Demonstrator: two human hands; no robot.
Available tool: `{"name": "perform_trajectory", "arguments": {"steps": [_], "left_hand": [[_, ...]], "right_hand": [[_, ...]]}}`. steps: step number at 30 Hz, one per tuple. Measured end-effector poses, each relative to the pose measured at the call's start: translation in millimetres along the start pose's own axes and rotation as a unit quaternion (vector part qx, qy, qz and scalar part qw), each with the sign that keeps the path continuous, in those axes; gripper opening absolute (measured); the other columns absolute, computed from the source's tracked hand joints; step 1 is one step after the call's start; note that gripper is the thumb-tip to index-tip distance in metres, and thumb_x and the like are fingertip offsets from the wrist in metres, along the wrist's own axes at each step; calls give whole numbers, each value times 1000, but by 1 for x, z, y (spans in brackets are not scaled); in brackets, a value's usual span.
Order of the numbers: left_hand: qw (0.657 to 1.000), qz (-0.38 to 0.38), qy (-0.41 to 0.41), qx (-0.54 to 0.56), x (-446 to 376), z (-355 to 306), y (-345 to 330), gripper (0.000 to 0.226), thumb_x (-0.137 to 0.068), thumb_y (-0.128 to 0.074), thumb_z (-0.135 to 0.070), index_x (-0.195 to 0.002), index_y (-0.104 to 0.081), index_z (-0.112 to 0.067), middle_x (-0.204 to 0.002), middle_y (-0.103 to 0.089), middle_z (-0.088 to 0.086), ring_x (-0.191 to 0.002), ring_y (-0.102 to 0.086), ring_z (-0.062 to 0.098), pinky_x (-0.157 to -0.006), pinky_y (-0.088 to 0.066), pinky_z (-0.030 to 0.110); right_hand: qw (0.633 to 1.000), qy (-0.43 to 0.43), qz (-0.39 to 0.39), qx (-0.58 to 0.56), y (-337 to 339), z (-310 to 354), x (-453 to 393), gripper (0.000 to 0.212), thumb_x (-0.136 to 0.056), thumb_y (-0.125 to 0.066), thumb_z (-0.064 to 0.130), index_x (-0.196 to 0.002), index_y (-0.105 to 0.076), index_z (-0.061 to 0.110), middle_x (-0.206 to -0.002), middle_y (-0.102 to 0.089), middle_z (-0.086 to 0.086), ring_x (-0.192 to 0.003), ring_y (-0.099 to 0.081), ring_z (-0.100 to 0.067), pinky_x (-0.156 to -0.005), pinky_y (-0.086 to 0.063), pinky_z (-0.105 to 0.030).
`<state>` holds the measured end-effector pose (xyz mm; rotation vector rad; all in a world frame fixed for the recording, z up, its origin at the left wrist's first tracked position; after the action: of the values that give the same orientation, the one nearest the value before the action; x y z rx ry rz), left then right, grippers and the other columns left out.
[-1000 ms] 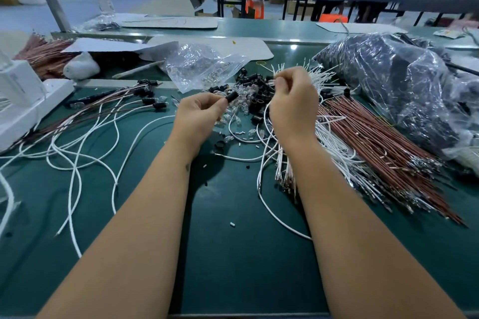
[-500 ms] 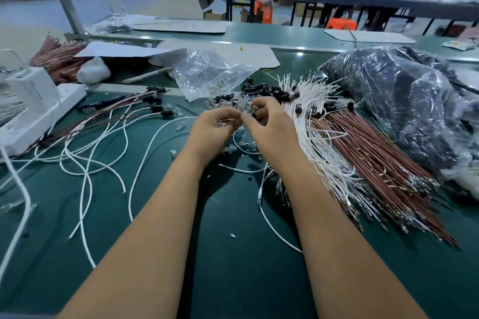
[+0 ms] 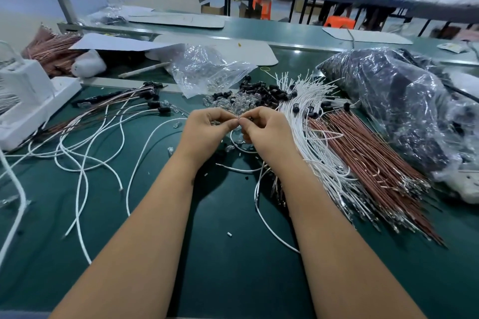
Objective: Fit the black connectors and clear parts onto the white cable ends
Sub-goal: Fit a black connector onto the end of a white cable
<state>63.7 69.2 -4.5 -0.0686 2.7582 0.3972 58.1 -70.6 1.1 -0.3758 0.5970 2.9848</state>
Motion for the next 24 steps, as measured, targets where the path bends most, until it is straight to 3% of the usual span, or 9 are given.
{"name": "perform_trajectory", "arguments": {"steps": [5,10,13,16,19,21,23,24], "left_hand": [[999,-3,-18,-26,0,-6,0,5,-82,-73,-11,-86,-75,-12,-74,-69,-6,-64,-59,-3,-66,-45,14],[988,-40,-63,-134,2,-12,7,9,-79,-77,-20,-88,-77,-18,-78,-69,-8,-82,-58,1,-84,-48,25],[974,-72,-87,-197,4,-17,6,6,-80,-76,-29,-86,-76,-29,-73,-58,-25,-99,-53,9,-99,-33,39],[966,-69,-92,-233,3,-16,1,3,-83,-71,-33,-86,-73,-32,-78,-64,-21,-99,-49,0,-93,-20,34],[967,-66,-110,-220,2,-17,3,4,-85,-70,-24,-87,-73,-26,-81,-67,-16,-90,-52,-11,-94,-28,32],[976,-47,-107,-182,0,-17,3,5,-85,-70,-16,-88,-73,-17,-81,-70,-8,-84,-61,1,-89,-41,23],[981,-40,-97,-161,1,-17,4,6,-85,-70,-11,-88,-73,-15,-81,-70,-6,-79,-61,3,-77,-44,10],[982,-39,-93,-161,1,-17,4,6,-85,-69,-11,-88,-72,-15,-82,-69,-6,-80,-61,3,-75,-44,10]], "right_hand": [[1000,-2,-19,-20,4,0,1,17,-89,-66,14,-78,-64,27,-77,-69,-9,-74,-66,-31,-69,-57,-49],[998,-16,-31,-53,6,-4,0,12,-89,-66,12,-84,-62,23,-82,-69,-13,-73,-65,-27,-75,-56,-51],[998,-15,-19,-60,5,-5,1,14,-88,-67,12,-88,-57,23,-80,-66,-19,-64,-59,-22,-69,-55,-49],[997,-18,-15,-67,5,-6,0,17,-87,-68,12,-87,-56,24,-80,-66,-21,-63,-59,-22,-68,-55,-50],[997,-20,-19,-78,5,-6,-1,17,-87,-67,10,-87,-56,23,-81,-69,-14,-65,-62,-21,-70,-55,-48],[996,-18,-37,-78,9,-6,-1,13,-89,-64,10,-86,-59,22,-81,-69,-10,-67,-64,-19,-71,-58,-46],[995,-12,-56,-79,14,-6,0,13,-90,-61,9,-84,-63,20,-77,-68,-6,-66,-64,-17,-70,-59,-43],[995,-9,-61,-78,16,-5,0,14,-90,-61,8,-83,-64,20,-75,-67,-5,-66,-64,-16,-69,-59,-42]]}}
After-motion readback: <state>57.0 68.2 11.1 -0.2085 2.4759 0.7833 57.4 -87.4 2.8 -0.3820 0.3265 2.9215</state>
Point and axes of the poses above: each hand's wrist, its own x-axis away from the middle knuckle, its own y-axis out of the back of the hand, z = x × y, the point moved 6 cm from there along -x, towards the middle knuckle
